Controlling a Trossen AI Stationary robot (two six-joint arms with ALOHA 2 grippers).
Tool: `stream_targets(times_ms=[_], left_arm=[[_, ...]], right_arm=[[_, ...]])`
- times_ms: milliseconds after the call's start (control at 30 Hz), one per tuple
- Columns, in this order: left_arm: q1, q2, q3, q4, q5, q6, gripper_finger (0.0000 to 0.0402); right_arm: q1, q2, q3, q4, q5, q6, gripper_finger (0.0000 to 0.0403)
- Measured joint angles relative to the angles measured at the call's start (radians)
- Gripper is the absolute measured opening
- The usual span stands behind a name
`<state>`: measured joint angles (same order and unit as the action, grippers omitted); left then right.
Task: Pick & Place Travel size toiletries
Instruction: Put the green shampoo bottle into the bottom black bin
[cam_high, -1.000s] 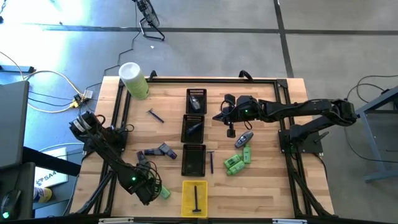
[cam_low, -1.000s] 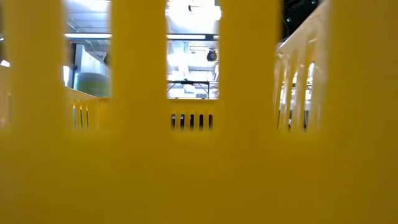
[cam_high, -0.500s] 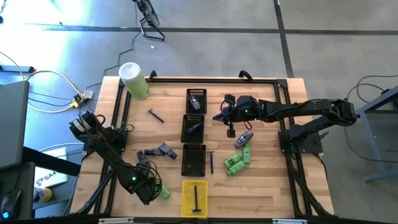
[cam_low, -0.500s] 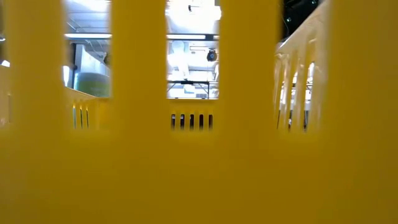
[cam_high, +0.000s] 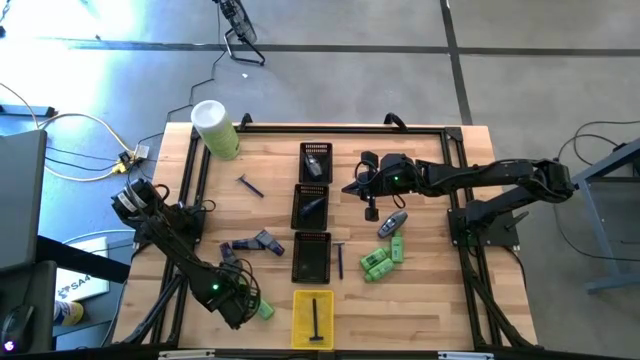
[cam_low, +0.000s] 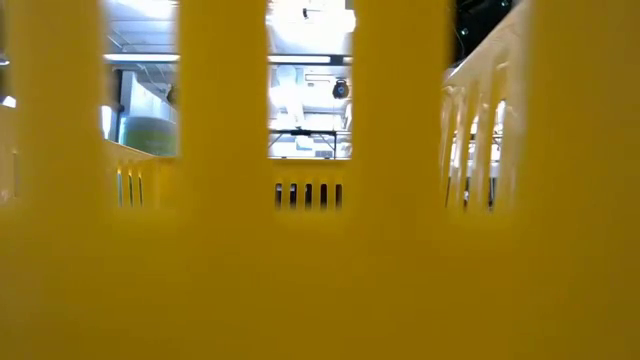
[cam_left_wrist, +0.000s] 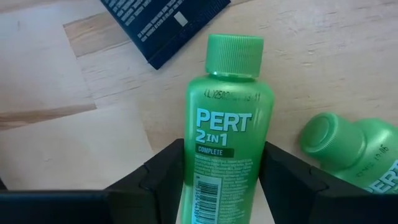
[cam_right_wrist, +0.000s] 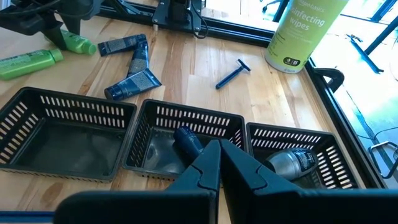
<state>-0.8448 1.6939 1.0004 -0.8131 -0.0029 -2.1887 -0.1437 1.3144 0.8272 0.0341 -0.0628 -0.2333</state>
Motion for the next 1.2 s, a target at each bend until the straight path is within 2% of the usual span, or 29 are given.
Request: stream_targets(times_ms=[300, 533, 667, 833, 1067, 1200], left_arm=[[0.000, -0.006, 0.000, -0.024, -0.002, 0.099, 0.0178], [0.000, -0.080, 0.000, -0.089, -0.052, 0.101, 0.0177], [0.000, -0.142, 0.000, -0.093, -0.146, 0.138, 0.0177], [0.001, -0.221, 0.001, -0.095, -0.337, 0.193, 0.0177], [0.007, -0.295, 0.001, -0.089, -0.544, 0.233, 0.0177], [0.052, -0.298, 0.001, -0.043, -0.603, 0.330, 0.0177]], right_arm=[[0.000, 0.000, 0.000, 0.000, 0.000, 0.000, 0.0004], [0.000, 0.000, 0.000, 0.000, 0.000, 0.000, 0.0004], [0.000, 0.000, 0.000, 0.000, 0.000, 0.000, 0.0004], [0.000, 0.000, 0.000, 0.000, 0.000, 0.000, 0.0004], [0.000, 0.000, 0.000, 0.000, 0.007, 0.000, 0.0004], [0.000, 0.000, 0.000, 0.000, 0.008, 0.000, 0.0004]])
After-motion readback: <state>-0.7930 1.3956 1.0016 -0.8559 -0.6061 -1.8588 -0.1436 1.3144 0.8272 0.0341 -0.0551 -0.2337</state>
